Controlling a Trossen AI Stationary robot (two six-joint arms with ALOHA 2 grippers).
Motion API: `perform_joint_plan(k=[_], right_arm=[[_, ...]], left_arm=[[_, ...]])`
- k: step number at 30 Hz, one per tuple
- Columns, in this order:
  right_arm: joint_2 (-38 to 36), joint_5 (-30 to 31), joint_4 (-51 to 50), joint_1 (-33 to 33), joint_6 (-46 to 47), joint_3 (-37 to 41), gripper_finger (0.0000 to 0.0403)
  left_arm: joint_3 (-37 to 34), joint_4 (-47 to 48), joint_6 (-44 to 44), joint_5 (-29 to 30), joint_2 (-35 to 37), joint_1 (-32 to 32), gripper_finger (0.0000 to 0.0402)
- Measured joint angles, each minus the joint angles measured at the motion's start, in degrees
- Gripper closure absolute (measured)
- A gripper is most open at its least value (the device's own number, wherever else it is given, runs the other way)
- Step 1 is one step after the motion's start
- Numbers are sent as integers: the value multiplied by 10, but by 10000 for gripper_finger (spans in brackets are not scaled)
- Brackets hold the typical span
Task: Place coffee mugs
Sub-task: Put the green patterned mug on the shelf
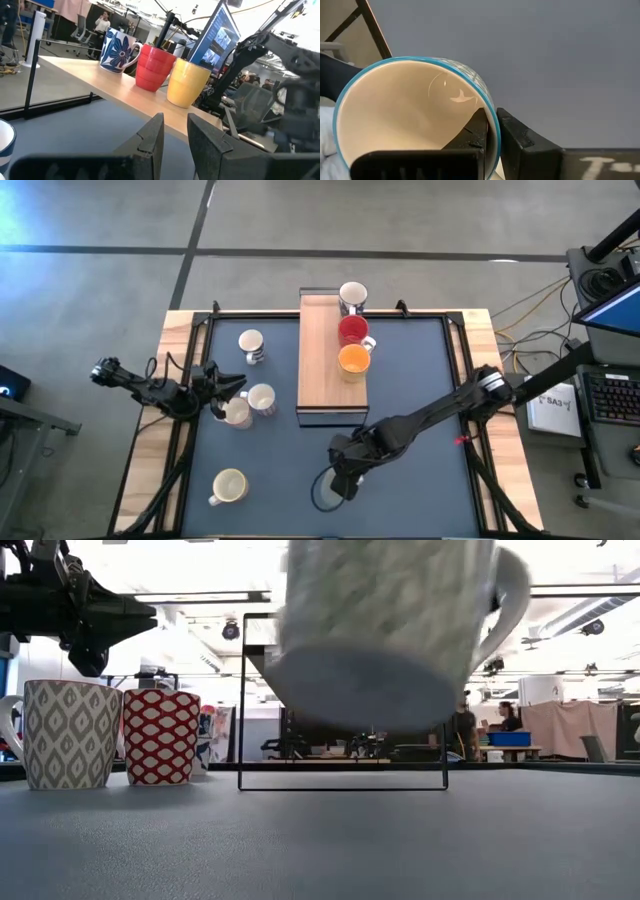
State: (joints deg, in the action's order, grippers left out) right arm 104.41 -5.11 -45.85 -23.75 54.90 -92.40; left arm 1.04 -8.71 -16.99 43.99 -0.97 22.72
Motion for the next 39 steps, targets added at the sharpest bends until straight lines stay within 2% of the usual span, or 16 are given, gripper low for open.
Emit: perform_joint_plan(k=[11,20,31,39], right_arm=[[-113,11,-152,1,23,0,389],[-194,100,-190,34,36,0,389],[-256,112,-210,110,-18,0,390],[-267,118,-215,160,-58,-1,390]], left_arm=[[0,-1,0,0,-2,0,333],[0,-1,0,0,-2,0,333],[0,-1,0,0,-2,0,333],[0,-1,0,0,-2,0,333]])
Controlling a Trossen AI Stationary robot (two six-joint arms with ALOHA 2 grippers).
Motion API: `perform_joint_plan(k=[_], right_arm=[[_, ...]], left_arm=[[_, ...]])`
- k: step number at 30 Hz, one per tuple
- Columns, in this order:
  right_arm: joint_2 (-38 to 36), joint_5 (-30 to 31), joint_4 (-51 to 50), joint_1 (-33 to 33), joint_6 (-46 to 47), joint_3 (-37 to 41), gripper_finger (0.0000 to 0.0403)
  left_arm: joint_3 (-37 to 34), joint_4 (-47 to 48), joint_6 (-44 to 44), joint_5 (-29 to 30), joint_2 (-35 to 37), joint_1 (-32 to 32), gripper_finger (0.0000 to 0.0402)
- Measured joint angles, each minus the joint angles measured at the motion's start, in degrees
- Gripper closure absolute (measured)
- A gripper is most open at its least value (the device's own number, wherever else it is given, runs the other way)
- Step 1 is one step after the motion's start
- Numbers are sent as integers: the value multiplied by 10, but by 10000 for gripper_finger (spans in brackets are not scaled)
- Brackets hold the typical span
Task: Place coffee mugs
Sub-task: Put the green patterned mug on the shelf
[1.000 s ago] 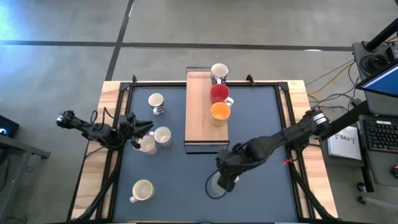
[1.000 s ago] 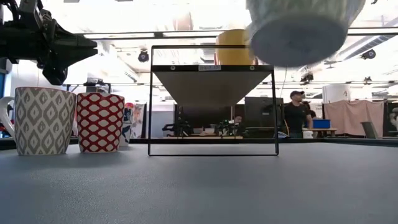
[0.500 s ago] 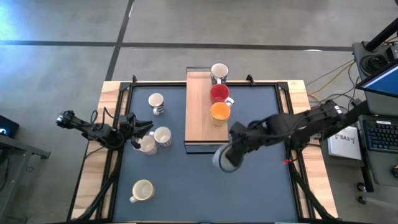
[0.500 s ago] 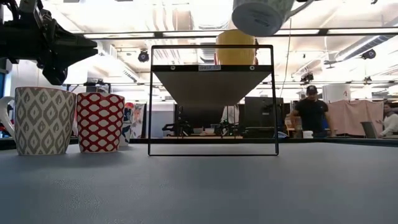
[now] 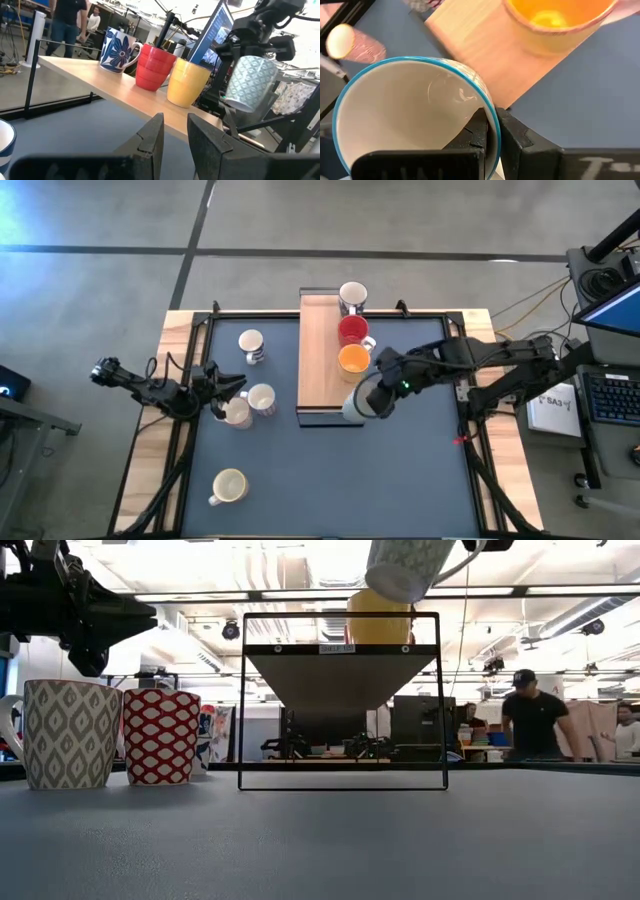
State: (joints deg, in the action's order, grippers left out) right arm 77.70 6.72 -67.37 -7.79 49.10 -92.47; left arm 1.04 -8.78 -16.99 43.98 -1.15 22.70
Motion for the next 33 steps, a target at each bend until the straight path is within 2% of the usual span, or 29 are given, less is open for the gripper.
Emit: perform_joint_plan(k=[12,33], right_arm=[[16,8,-1,45,-28,0,390],[35,24,-26,70,-40,0,390]], left_arm=[[0,0,0,0,0,0,333],[0,0,0,0,0,0,333]])
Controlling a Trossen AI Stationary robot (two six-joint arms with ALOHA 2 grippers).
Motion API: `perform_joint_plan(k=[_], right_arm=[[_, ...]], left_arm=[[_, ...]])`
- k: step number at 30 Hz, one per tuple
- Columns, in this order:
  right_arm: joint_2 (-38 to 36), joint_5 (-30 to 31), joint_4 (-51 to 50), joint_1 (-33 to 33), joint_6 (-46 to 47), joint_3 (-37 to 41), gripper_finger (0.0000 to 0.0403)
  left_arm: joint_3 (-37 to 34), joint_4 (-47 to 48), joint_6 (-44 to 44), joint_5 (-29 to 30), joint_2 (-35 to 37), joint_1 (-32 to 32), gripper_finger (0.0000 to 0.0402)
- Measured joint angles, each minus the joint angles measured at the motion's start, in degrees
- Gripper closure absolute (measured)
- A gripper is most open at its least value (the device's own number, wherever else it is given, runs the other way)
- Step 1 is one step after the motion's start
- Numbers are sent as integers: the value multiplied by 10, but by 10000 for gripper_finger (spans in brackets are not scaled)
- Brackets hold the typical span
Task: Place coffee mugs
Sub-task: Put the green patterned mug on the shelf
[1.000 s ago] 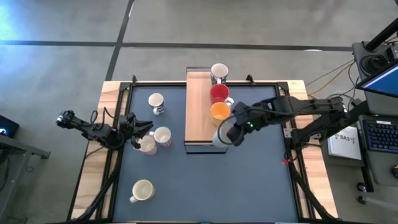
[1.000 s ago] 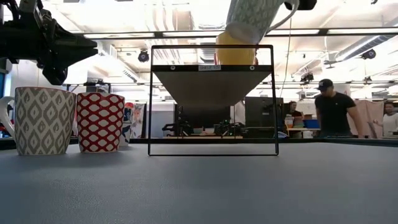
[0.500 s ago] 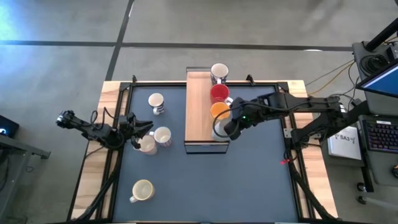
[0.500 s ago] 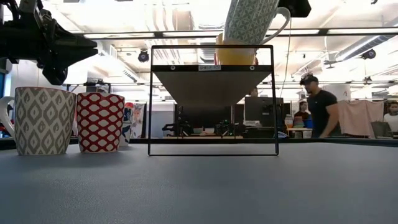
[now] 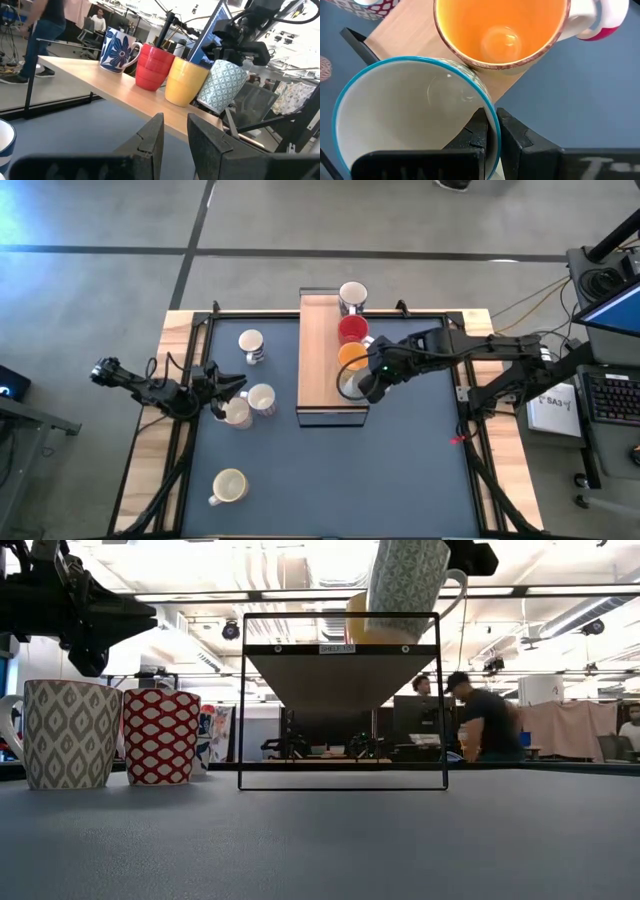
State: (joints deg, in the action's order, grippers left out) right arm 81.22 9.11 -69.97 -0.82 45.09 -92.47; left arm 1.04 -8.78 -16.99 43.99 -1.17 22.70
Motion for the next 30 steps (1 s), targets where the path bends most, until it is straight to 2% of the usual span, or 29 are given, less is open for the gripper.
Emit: perform_joint_plan(k=[23,30], right_arm=[[36,-7,14,1,3,0,389],[37,-23,11,1,14,1,355]], left_arm=[[0,0,0,0,-3,0,333],[0,0,0,0,-3,0,333]])
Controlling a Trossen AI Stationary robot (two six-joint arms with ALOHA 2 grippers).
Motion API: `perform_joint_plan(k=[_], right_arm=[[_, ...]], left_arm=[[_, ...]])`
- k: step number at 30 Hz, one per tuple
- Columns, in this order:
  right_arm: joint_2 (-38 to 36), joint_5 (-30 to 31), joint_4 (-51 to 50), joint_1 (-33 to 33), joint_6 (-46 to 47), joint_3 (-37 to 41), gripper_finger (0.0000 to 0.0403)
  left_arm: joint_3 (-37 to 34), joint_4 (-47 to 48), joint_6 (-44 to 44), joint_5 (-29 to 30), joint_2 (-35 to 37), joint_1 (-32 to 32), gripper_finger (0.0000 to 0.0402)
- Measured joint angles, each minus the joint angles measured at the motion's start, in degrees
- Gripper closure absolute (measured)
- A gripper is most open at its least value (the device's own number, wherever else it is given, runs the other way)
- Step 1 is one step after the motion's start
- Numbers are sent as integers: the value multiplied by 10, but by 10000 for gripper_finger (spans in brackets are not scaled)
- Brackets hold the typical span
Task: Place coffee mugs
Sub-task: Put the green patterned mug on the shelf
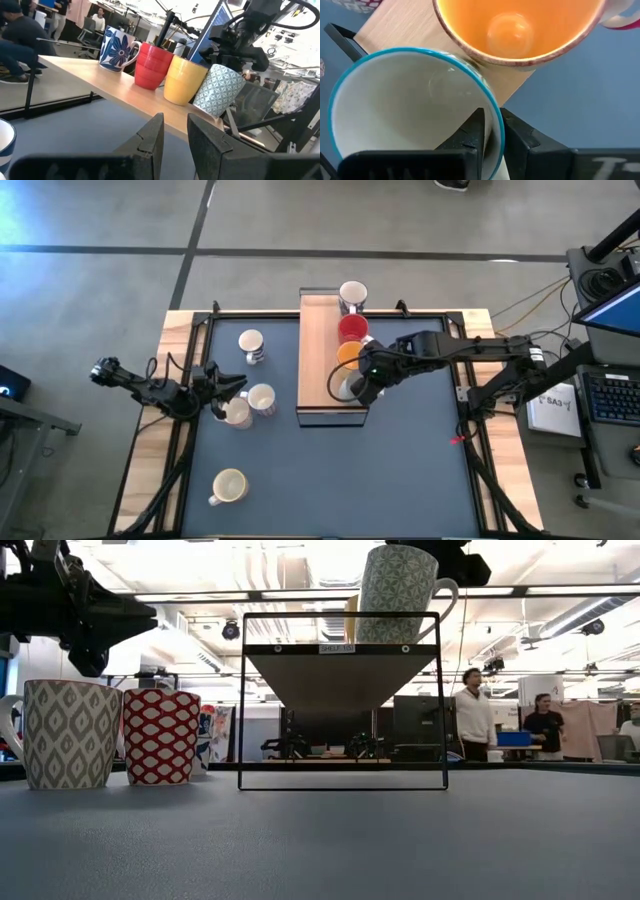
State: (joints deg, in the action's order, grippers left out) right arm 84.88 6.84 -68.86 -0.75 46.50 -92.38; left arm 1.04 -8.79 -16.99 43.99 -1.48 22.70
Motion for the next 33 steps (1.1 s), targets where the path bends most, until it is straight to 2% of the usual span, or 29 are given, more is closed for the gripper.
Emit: perform_joint_plan(k=[6,33], right_arm=[[0,-12,1,0,0,0,344],[-23,-13,6,-1,-7,-1,342]], left_arm=[[0,0,0,0,0,0,333],[0,0,0,0,0,0,333]])
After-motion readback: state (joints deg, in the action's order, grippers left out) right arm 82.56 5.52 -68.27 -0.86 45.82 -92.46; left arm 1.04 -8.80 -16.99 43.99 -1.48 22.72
